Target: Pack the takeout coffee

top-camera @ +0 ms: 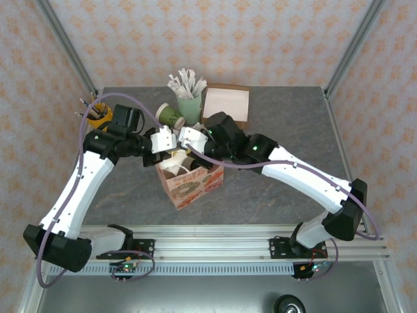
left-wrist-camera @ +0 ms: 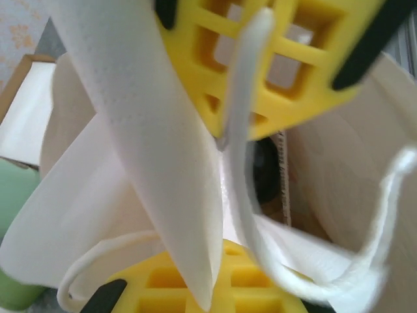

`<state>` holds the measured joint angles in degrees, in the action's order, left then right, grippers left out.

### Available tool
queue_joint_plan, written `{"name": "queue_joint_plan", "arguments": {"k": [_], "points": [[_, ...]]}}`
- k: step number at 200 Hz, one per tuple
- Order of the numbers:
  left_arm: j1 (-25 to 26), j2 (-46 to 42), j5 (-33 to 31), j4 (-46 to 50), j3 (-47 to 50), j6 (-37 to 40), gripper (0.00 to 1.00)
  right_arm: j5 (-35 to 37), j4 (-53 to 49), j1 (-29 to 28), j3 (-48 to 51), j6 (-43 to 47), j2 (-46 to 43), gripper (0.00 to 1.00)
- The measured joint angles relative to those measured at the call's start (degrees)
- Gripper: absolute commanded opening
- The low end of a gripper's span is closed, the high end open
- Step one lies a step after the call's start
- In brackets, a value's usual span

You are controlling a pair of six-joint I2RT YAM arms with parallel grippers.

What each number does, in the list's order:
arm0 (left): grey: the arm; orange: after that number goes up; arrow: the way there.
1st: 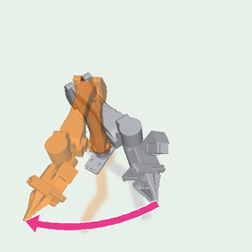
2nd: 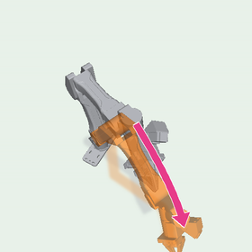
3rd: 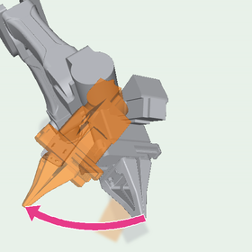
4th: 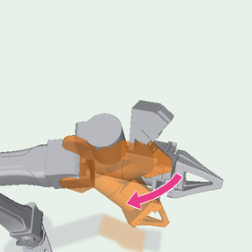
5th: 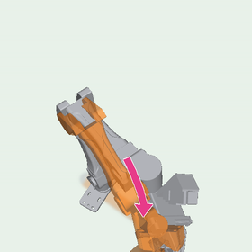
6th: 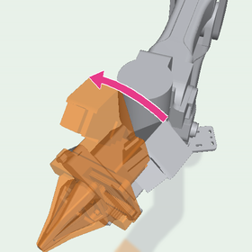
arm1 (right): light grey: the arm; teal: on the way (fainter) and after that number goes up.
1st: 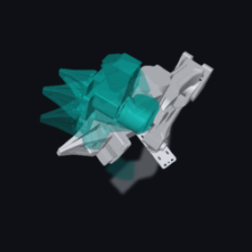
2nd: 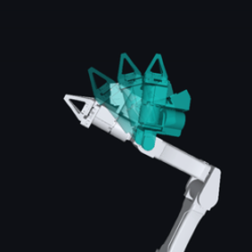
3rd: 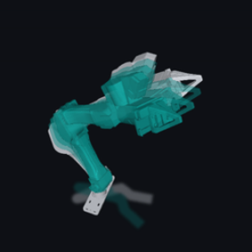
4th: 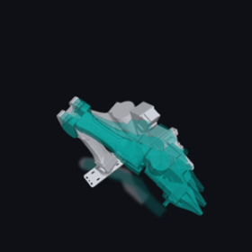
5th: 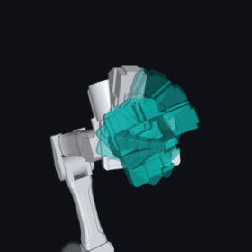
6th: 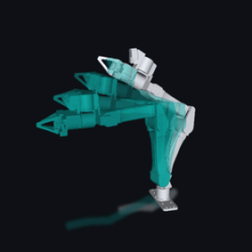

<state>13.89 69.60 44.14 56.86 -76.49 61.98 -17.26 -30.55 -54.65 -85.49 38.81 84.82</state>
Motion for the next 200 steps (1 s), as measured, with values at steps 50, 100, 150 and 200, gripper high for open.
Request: {"name": "queue_joint_plan", "arguments": {"k": [50, 100, 150, 200], "points": [[1.62, 8.07, -8.68, 5.66, -5.49, 1.55, 0.44, 1.73, 2.62, 0.22, 1.57, -0.20, 0.00, 0.00], [3.26, 10.75, -9.84, 1.38, -6.97, 0.59, 0.67, 3.58, 9.25, 1.73, 6.88, -0.70, -0.35, 0.00], [-0.55, 20.39, -4.02, 0.76, -24.96, 1.86, 0.93, 4.90, 13.49, 5.27, 7.54, -0.59, -1.99, 0.00], [-3.69, 13.79, -1.68, 0.63, -22.93, 2.80, 1.00, 4.11, 13.40, 5.31, 7.50, -0.59, -2.01, 0.03]]}}
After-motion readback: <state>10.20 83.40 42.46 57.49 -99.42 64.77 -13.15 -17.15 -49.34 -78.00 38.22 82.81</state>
